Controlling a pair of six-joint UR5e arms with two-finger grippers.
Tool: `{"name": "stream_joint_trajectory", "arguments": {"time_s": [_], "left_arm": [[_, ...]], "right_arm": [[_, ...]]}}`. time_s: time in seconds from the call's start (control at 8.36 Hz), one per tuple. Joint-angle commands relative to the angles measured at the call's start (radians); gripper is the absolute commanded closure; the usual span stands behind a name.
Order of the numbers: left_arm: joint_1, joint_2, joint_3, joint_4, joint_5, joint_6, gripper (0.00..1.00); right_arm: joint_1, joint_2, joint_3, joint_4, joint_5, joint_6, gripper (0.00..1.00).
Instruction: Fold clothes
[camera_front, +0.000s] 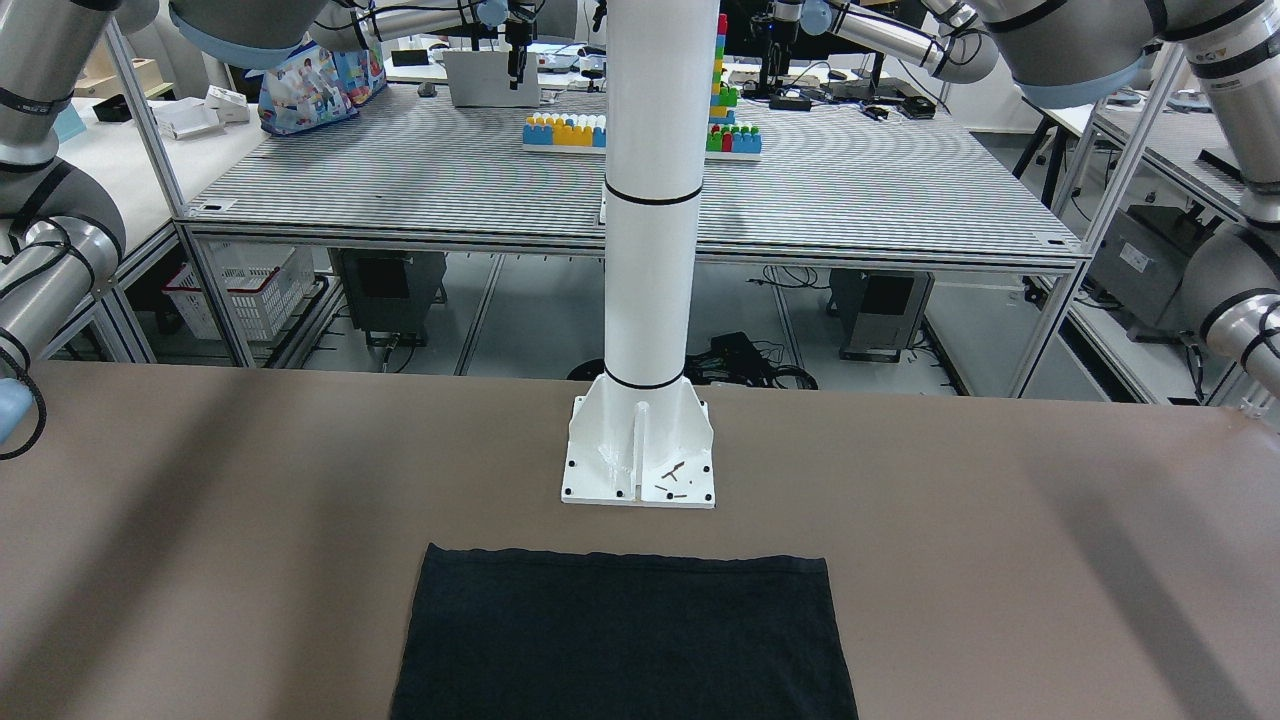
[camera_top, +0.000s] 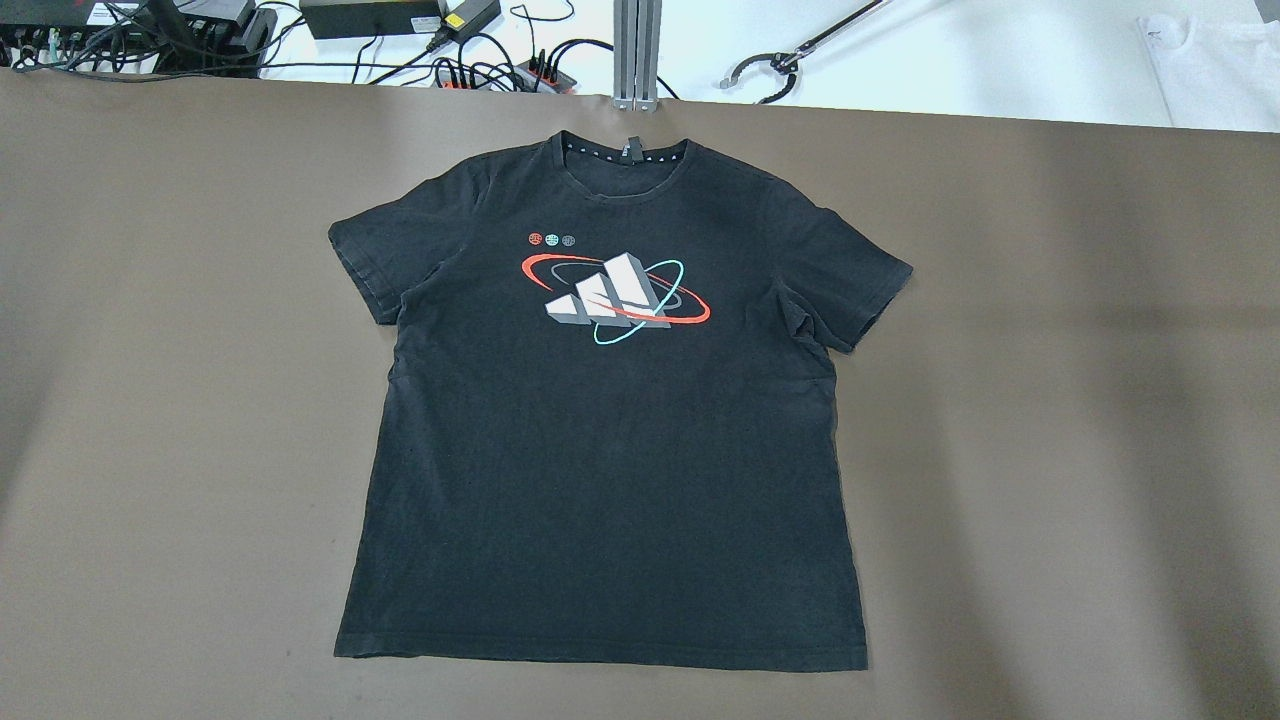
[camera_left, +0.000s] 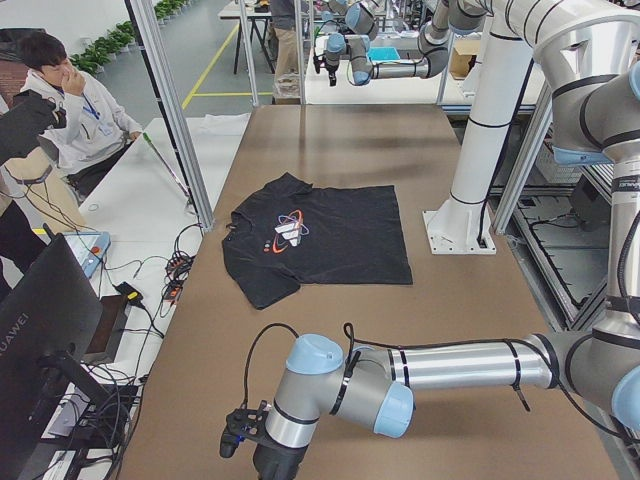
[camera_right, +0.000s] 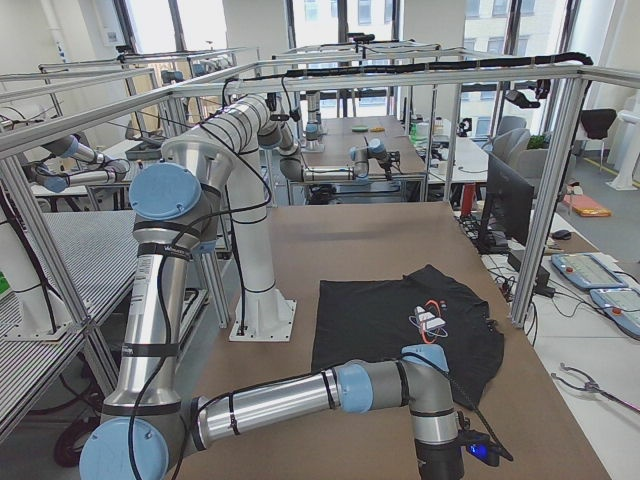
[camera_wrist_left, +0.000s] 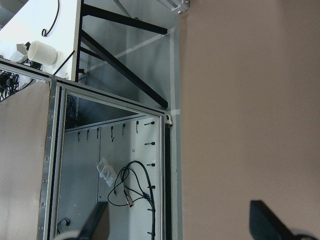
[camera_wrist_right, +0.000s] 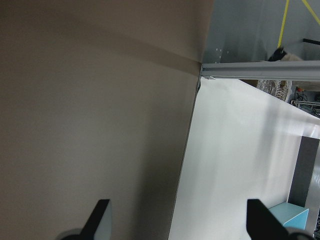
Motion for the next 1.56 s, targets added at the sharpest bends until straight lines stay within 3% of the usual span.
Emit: {"name": "stream_joint_trajectory", "arguments": {"time_s": [0.0, 0.48, 0.72, 0.84, 1.08, 1.32, 1.44], "left_arm": [[0.001, -0.001, -0.003, 0.000, -0.001, 0.000, 0.00], [0.001, 0.000, -0.001, -0.101, -0.116, -0.001, 0.00], [0.006, -0.027, 0.002, -0.146, -0.127, -0.002, 0.00], [0.011, -0.021, 0.009, -0.231, -0.156, -0.006, 0.00], [0.020, -0.038, 0.020, -0.245, -0.156, 0.005, 0.00], [0.092, -0.081, 0.023, -0.247, -0.155, -0.006, 0.00], [0.139, -0.128, 0.037, -0.246, -0.159, -0.008, 0.00]], "right_arm": [[-0.002, 0.002, 0.000, 0.001, 0.000, 0.001, 0.05], [-0.025, -0.006, 0.034, 0.140, 0.005, -0.001, 0.05], [-0.042, -0.014, 0.031, 0.238, 0.008, 0.006, 0.05], [-0.042, -0.017, 0.031, 0.240, 0.005, 0.000, 0.05], [-0.045, -0.017, 0.033, 0.290, 0.008, 0.003, 0.05], [-0.107, -0.017, 0.011, 0.384, 0.009, 0.036, 0.06], [-0.149, 0.051, -0.057, 0.407, 0.011, 0.117, 0.06]]}}
